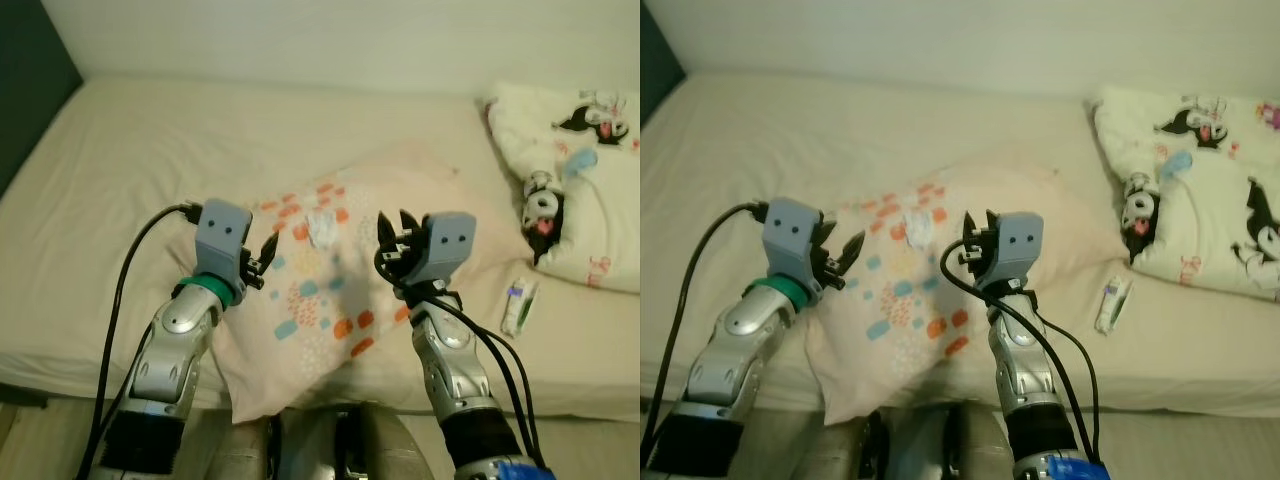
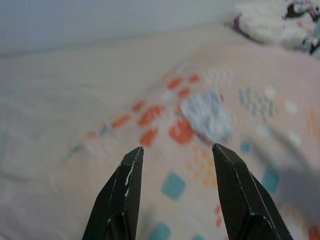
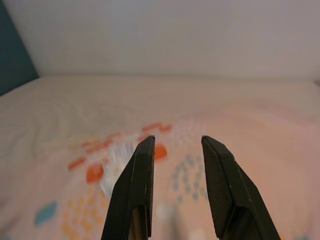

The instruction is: Clean up the room

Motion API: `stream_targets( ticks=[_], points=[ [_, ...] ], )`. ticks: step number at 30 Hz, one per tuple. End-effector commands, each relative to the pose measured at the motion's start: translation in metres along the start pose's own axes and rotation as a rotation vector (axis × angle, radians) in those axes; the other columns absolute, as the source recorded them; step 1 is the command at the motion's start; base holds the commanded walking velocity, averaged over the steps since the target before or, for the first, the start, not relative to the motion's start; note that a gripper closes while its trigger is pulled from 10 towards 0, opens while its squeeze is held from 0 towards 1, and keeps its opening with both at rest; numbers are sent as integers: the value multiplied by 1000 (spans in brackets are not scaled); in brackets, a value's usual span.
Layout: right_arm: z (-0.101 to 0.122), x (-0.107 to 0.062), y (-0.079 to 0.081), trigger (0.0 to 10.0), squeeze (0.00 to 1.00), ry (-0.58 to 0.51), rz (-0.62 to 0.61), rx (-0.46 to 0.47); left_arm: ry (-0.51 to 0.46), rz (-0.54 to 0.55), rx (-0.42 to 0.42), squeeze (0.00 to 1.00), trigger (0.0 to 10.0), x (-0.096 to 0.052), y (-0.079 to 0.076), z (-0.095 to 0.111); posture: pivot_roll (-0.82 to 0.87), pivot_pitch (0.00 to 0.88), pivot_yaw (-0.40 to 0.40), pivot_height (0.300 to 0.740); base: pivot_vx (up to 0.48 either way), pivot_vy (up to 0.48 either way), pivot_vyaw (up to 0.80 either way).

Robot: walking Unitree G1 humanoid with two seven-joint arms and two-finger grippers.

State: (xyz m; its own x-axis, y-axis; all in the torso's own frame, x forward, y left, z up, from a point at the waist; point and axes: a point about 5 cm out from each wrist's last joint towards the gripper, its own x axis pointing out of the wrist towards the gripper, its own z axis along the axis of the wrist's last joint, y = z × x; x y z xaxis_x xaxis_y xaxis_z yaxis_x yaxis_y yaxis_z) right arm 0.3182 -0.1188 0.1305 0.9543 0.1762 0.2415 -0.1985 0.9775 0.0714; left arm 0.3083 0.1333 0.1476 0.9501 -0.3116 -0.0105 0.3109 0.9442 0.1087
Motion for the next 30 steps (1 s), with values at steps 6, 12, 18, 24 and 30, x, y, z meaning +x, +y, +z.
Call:
stream_targets(
  ticks=[6, 12, 18, 24, 30],
  points=[
    [0, 0, -3, 10000, 0, 6, -10, 14, 19, -12, -7, 0, 10000, 1, -4, -4, -6, 126, 39, 615, 0, 0, 0],
    [-1, -2, -2, 10000, 0, 7, -8, 19, 19, -12, -7, 0, 10000, 1, -4, -4, -8, 126, 41, 615, 0, 0, 0],
    [-2, -3, -1, 10000, 0, 10, -8, 25, 19, -15, -7, 0, 10000, 2, -5, -4, -8, 126, 41, 615, 0, 0, 0],
    [-2, -2, -1, 10000, 0, 7, -9, 27, 19, -13, -6, 0, 10000, 2, -4, -4, -7, 126, 41, 615, 0, 0, 0],
    [2, -1, 0, 10000, 0, -9, 7, 24, 18, -9, -6, 0, 10000, 2, -4, -3, -7, 126, 40, 615, 0, 0, 0]
  ],
)
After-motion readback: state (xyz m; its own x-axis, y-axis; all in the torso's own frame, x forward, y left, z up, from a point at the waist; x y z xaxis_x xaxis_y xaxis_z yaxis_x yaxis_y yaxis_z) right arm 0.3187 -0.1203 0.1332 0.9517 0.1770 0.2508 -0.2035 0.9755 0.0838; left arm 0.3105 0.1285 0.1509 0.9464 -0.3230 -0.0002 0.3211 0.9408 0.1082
